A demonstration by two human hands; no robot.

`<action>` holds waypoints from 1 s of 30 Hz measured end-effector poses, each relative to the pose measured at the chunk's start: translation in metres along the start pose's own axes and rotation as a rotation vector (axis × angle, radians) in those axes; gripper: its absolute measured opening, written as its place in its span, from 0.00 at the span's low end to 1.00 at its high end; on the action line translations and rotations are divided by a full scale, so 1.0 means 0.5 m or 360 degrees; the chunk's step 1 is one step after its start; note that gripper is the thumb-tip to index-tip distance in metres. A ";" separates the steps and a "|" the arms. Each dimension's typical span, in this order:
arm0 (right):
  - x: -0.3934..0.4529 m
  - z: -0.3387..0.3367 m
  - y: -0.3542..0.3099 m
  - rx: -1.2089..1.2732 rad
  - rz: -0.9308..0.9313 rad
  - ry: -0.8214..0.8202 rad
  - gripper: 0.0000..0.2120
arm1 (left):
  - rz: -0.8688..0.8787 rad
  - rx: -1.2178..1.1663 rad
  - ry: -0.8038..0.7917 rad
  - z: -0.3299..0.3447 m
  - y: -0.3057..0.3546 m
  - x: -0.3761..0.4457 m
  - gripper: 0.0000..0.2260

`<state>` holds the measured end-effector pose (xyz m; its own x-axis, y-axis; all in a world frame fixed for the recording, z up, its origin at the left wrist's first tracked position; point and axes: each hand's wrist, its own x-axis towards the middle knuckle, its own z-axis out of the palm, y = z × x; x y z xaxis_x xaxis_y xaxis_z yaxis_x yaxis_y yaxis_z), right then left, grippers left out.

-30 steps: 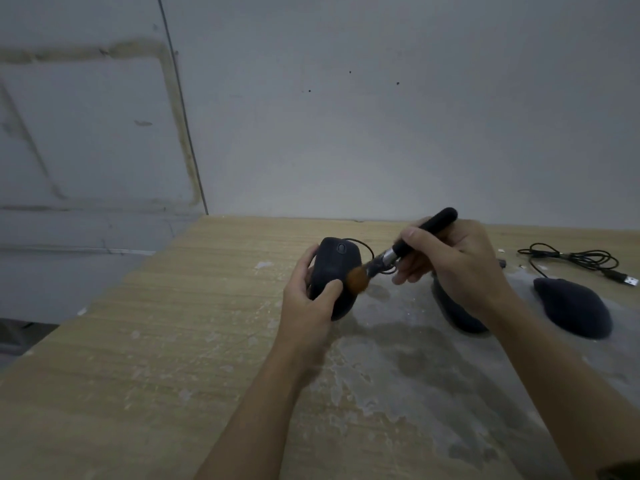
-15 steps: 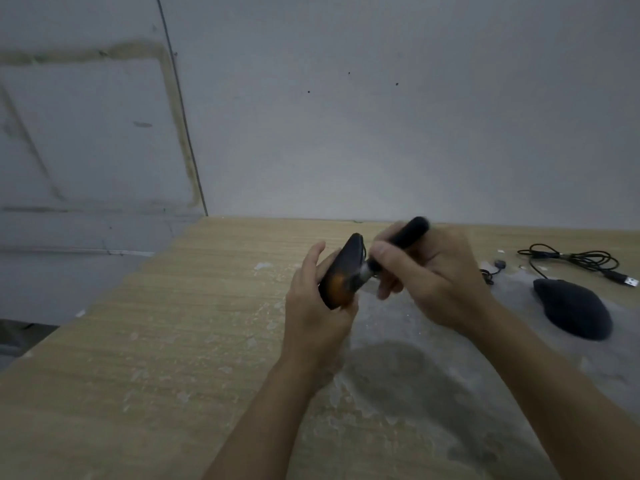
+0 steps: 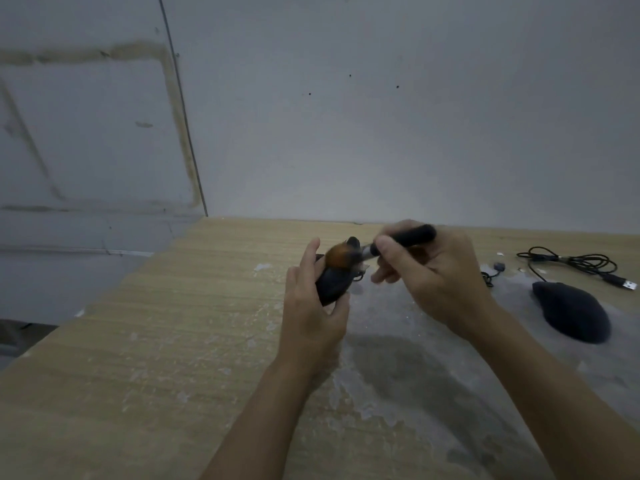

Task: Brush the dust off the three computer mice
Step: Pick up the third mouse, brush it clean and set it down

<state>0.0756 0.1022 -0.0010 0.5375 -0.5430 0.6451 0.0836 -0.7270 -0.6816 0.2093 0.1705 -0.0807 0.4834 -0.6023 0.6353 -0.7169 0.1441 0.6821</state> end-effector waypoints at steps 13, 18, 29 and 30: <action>-0.010 0.026 0.001 0.0014 -0.0089 0.0090 0.06 | 0.0017 -0.0027 0.0065 -0.002 -0.003 -0.001 0.35; -0.016 0.041 -0.005 0.0049 -0.0095 -0.0100 0.06 | 0.0064 0.0063 0.0016 -0.002 -0.009 0.000 0.37; -0.002 0.024 0.020 0.0113 -0.0049 0.0252 0.07 | 0.0114 0.0036 0.0028 0.001 -0.012 -0.003 0.35; 0.002 0.016 0.022 0.0110 -0.0051 0.0374 0.06 | 0.0140 0.0037 0.0018 0.001 -0.010 -0.001 0.35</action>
<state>0.0838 0.0971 -0.0106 0.3246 -0.6088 0.7239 0.1589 -0.7194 -0.6762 0.2124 0.1699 -0.0848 0.4234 -0.5791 0.6967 -0.7683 0.1779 0.6148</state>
